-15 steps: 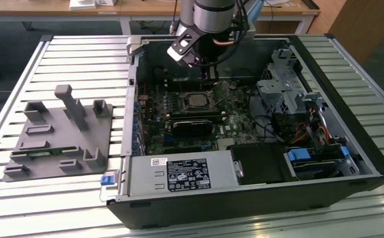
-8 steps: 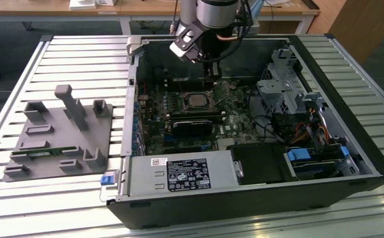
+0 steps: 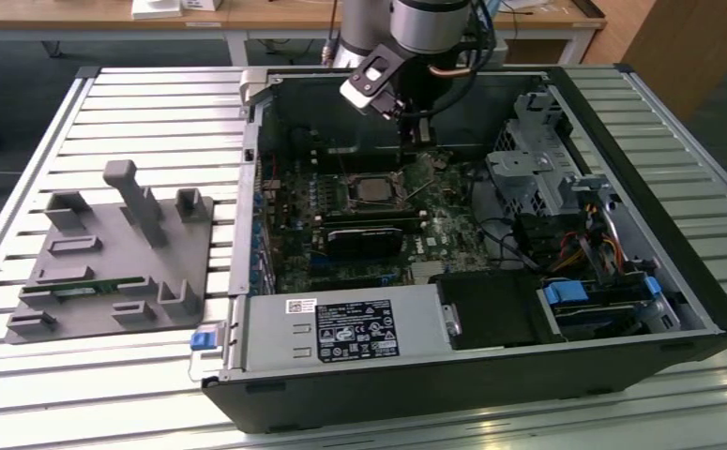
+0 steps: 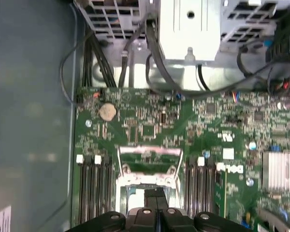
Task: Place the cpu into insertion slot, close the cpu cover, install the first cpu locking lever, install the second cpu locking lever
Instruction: 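Close the cpu cover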
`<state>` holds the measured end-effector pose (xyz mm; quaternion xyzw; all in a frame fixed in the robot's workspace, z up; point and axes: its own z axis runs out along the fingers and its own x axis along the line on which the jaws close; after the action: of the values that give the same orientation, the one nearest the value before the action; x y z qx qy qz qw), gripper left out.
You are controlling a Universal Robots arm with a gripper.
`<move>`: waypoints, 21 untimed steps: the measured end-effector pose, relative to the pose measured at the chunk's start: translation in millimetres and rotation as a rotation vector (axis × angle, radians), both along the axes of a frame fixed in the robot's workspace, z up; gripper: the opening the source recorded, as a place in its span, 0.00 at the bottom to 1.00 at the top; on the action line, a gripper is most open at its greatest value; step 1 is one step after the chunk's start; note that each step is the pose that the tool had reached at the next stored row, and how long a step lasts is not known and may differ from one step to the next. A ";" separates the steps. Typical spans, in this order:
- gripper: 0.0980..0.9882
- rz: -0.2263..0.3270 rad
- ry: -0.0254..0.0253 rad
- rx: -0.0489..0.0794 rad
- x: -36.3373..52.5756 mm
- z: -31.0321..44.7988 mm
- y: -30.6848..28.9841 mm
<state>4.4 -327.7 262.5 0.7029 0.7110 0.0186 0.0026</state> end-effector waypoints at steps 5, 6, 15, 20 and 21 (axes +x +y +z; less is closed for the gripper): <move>0.01 0.003 -0.0001 0.000 11.5 -1.5 0.3; 0.01 0.004 0.0000 0.000 13.1 -1.8 0.4; 0.01 0.007 -0.0001 0.000 29.4 -3.3 1.1; 0.01 0.007 -0.0001 0.000 37.4 -3.8 1.9; 0.01 0.007 -0.0001 0.000 38.5 -3.9 2.1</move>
<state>42.8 -325.5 258.6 0.7003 0.7136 0.0188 0.0024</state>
